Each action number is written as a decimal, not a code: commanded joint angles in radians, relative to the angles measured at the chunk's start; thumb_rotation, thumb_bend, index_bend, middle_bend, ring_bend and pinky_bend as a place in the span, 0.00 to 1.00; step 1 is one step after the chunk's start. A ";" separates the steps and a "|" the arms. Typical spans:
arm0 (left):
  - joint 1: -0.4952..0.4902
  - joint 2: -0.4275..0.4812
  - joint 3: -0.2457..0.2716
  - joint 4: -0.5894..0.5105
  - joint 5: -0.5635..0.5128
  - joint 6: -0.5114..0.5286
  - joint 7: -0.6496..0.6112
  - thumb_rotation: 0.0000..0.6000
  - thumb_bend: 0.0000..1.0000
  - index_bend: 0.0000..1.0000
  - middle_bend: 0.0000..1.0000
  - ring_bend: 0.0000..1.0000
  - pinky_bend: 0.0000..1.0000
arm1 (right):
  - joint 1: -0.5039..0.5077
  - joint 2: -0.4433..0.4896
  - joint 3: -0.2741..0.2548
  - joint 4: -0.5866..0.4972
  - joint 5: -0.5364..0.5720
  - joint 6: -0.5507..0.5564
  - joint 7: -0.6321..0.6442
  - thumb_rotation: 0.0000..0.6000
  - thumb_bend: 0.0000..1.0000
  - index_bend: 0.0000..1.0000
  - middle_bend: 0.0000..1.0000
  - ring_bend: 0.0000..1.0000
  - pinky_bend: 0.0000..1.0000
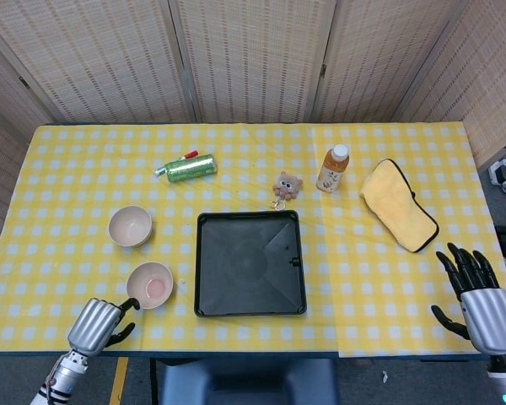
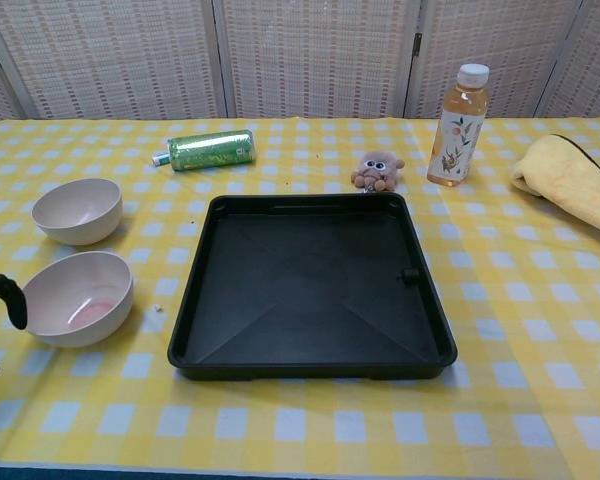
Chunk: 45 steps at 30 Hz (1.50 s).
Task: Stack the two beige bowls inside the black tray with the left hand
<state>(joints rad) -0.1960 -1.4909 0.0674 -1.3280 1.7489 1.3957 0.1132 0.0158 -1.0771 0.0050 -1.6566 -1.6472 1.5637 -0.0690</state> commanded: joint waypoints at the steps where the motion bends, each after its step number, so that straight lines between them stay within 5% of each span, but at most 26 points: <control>1: -0.019 -0.010 -0.015 -0.012 -0.026 -0.031 0.014 1.00 0.32 0.48 1.00 1.00 1.00 | 0.000 0.001 0.001 0.000 0.002 0.000 0.002 1.00 0.28 0.00 0.00 0.00 0.00; 23: -0.085 -0.068 -0.037 0.045 -0.077 -0.085 -0.028 1.00 0.39 0.64 1.00 1.00 1.00 | 0.003 0.015 0.012 -0.004 0.044 -0.019 0.019 1.00 0.28 0.00 0.00 0.00 0.00; 45: -0.105 -0.066 -0.032 0.070 -0.060 -0.023 -0.103 1.00 0.47 0.63 1.00 1.00 1.00 | 0.004 0.014 0.016 -0.006 0.050 -0.017 0.014 1.00 0.28 0.00 0.00 0.00 0.00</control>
<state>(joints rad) -0.3033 -1.5601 0.0361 -1.2605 1.6876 1.3672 0.0165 0.0197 -1.0637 0.0207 -1.6621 -1.5968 1.5458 -0.0556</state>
